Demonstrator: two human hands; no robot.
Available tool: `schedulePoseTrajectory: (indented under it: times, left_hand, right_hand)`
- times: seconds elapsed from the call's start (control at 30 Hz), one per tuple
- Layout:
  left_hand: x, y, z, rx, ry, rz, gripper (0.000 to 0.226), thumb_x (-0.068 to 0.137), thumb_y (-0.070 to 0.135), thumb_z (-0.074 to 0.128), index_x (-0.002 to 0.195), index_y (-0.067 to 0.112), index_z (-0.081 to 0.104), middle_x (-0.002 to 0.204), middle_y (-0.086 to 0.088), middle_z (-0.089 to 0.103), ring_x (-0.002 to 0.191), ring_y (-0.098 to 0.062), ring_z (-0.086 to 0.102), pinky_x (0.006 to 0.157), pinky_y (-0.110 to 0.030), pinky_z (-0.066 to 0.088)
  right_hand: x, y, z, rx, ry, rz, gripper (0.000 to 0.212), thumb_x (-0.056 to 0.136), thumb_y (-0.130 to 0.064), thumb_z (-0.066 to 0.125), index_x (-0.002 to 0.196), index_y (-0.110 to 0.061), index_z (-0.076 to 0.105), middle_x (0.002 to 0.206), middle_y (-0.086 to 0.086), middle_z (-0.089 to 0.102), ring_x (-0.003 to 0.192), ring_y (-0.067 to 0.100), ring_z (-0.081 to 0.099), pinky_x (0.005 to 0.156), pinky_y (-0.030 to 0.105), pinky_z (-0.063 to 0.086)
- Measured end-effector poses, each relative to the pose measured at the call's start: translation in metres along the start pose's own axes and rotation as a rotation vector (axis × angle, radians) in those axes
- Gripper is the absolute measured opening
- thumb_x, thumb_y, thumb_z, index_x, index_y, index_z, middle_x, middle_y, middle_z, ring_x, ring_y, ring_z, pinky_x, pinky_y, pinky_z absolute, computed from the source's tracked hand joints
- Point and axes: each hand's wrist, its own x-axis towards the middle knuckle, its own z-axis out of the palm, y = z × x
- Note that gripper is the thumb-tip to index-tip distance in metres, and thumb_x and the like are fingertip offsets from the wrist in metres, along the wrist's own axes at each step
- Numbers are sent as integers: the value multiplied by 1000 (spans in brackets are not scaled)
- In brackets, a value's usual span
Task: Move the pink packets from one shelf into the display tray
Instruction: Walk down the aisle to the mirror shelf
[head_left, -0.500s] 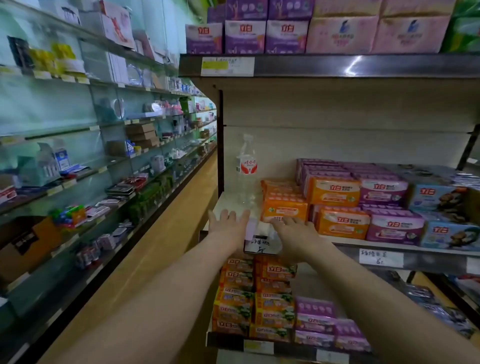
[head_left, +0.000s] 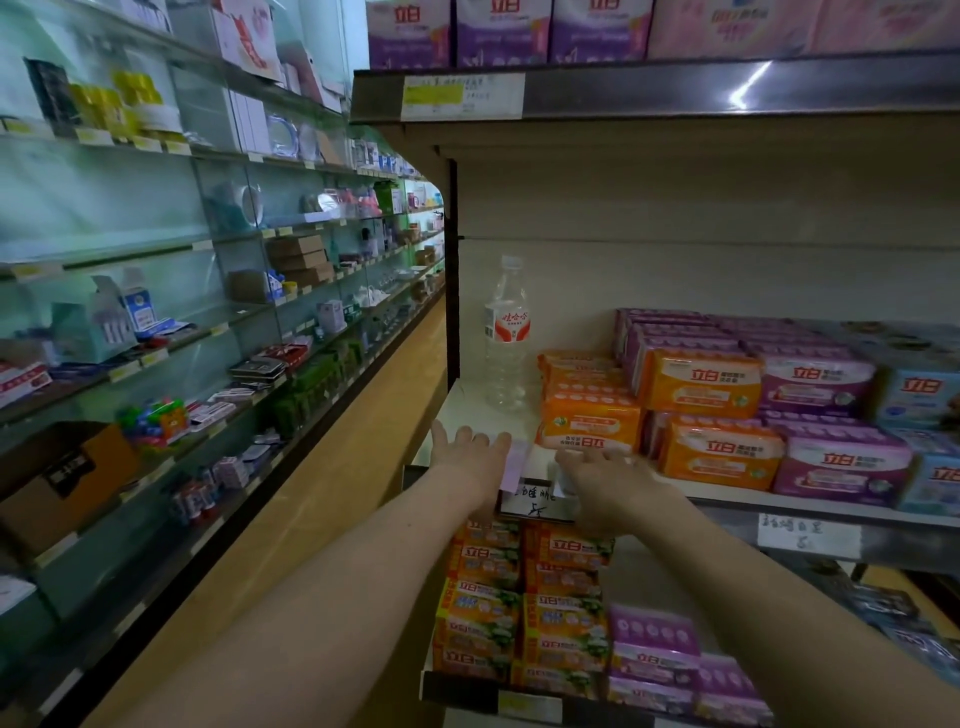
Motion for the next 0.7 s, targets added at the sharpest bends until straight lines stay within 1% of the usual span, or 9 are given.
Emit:
schedulePoseTrajectory:
  times: [0.07,0.1,0.17,0.23,0.33,0.47,0.57,0.6,0.7]
  left_hand:
    - [-1,-1,-3,22,-6,4,83,83,27,66,149,17,17,144,-9,37,137,-30,26,111,-64,7]
    - [-2,-3,-5,30,-4,11,69,85,25,62,144,16,28,139,-9,41,135,-30,29,110,-65,7]
    - [-4,-6,-8,40,20,14,39,90,21,53,129,16,47,127,-8,49,129,-30,35,110,-65,7]
    - [-7,-10,-13,50,77,4,25,93,21,46,115,17,57,116,-7,55,124,-28,40,110,-65,7]
    - [-13,-18,-19,34,174,-42,22,96,23,43,104,19,63,110,-4,62,122,-26,42,112,-62,5]
    - [-23,-44,-29,73,244,-101,20,95,21,45,101,22,64,105,-2,64,121,-25,43,111,-65,4]
    - [-31,-73,-38,83,250,-150,22,98,25,42,97,21,63,105,-2,64,125,-27,41,112,-65,3]
    - [-33,-84,-40,91,246,-169,23,98,27,41,97,20,63,107,-2,64,126,-27,40,112,-65,3]
    - [-34,-121,-41,109,264,-226,22,97,27,43,100,21,64,112,-2,64,129,-28,39,113,-63,1]
  right_hand:
    - [-4,0,-3,-9,-4,-15,48,93,-32,51,137,-24,34,141,8,42,128,30,41,101,48,37]
    - [-6,0,-6,-15,-15,-23,46,92,-28,51,136,-24,36,138,7,45,124,29,44,98,46,41]
    - [-11,-3,-12,-20,-44,-38,47,91,-16,50,135,-22,39,132,7,51,117,26,50,94,42,46]
    - [-14,-9,-21,-13,-42,-47,46,91,-8,45,135,-19,42,129,5,54,113,23,53,92,38,48]
    - [-17,-21,-36,7,21,-80,42,93,-6,42,133,-17,46,130,6,54,116,24,53,92,35,47]
    - [-15,-43,-56,38,132,-147,33,91,-4,44,122,-13,51,110,7,60,94,23,56,75,32,47]
    - [-6,-68,-71,35,223,-198,37,94,-6,40,128,-16,48,117,8,59,100,24,56,72,31,43]
    - [-1,-76,-75,31,251,-213,38,94,-6,40,129,-17,48,117,8,59,98,23,56,70,30,42]
    - [18,-104,-87,5,302,-262,33,94,-7,40,124,-17,52,101,4,60,80,17,55,59,26,41]
